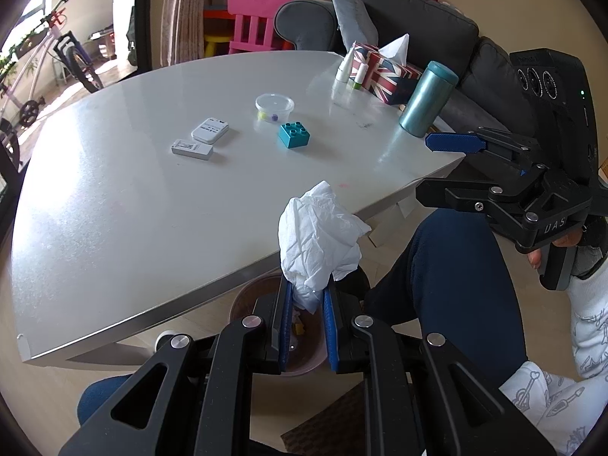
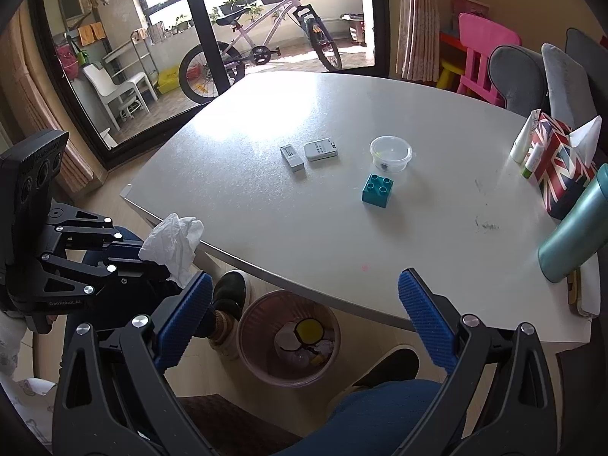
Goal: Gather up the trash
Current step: 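Lower the tissue over the pink bin and open the left gripper, then move both grippers back over the table toward the teal brick, then grasp the teal Lego brick with the right gripper, then grasp the white rectangular device with the left gripper while the right holds the teal brick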
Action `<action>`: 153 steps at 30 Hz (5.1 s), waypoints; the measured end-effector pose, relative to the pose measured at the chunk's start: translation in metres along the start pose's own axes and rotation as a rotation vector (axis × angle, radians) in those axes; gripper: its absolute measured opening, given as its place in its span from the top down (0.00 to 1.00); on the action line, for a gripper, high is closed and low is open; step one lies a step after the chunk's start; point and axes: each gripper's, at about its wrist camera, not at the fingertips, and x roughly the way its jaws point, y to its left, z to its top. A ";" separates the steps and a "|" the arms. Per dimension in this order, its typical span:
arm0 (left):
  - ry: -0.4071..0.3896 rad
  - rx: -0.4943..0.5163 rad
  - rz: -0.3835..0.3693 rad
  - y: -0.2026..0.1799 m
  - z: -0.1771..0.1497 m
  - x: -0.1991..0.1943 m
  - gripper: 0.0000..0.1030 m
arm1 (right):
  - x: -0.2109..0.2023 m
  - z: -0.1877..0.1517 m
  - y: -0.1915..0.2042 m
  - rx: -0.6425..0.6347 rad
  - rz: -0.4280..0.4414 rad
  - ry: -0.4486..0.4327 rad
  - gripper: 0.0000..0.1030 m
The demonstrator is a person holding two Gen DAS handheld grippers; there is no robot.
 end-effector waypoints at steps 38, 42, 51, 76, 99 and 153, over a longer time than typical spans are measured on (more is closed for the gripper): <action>-0.055 -0.061 0.077 0.031 0.017 0.001 0.07 | 0.012 0.014 -0.012 0.053 -0.030 -0.012 0.05; -0.071 -0.065 0.089 0.037 0.024 0.002 0.07 | 0.019 0.025 -0.014 0.056 -0.038 -0.013 0.05; -0.101 -0.073 0.119 0.052 0.043 0.007 0.07 | 0.041 0.045 -0.025 0.043 -0.094 0.001 0.04; -0.082 -0.147 0.172 0.105 0.093 0.048 0.07 | 0.132 0.082 -0.075 0.126 -0.169 0.143 0.04; -0.021 -0.143 0.176 0.127 0.111 0.088 0.07 | 0.178 0.086 -0.081 0.128 -0.158 0.220 0.48; 0.032 -0.003 0.164 0.130 0.120 0.131 0.45 | 0.157 0.098 -0.079 0.116 -0.110 0.167 0.68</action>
